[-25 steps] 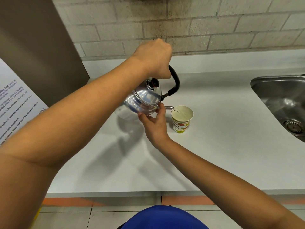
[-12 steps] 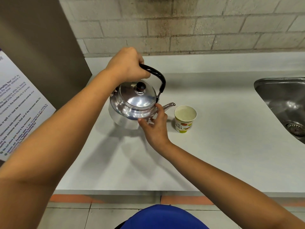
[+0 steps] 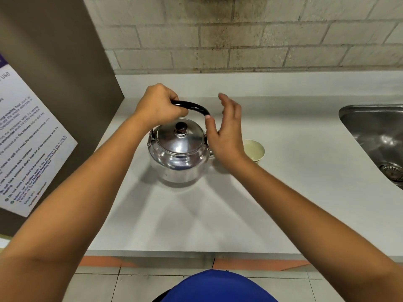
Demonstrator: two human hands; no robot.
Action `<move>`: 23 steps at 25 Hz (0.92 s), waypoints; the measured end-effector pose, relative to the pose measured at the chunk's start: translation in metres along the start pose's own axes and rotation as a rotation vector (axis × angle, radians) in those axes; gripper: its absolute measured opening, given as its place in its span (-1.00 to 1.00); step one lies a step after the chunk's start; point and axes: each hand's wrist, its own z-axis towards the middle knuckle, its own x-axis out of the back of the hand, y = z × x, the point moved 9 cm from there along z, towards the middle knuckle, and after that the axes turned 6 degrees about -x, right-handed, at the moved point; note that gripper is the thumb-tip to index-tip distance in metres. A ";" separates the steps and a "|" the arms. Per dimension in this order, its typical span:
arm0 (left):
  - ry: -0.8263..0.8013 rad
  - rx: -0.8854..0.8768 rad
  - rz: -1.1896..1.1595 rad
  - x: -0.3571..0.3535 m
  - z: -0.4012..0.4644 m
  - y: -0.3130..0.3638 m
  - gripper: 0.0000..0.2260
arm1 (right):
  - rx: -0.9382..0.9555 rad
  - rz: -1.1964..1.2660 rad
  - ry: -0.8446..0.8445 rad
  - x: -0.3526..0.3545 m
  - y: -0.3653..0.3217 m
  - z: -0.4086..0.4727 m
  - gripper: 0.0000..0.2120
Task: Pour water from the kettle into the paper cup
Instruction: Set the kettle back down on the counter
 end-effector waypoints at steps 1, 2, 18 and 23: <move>0.002 0.005 -0.005 -0.002 -0.002 -0.003 -0.77 | -0.010 -0.017 -0.071 -0.006 0.000 0.010 -0.59; 0.006 0.011 0.000 -0.003 -0.003 -0.006 -0.78 | -0.022 -0.031 -0.136 -0.012 0.001 0.017 -0.64; 0.002 0.085 -0.098 -0.027 -0.008 -0.039 -0.75 | -0.095 0.002 -0.317 -0.042 0.029 0.022 -0.78; 0.002 0.124 -0.126 -0.030 -0.007 -0.049 -0.73 | -0.114 0.008 -0.328 -0.048 0.034 0.025 -0.77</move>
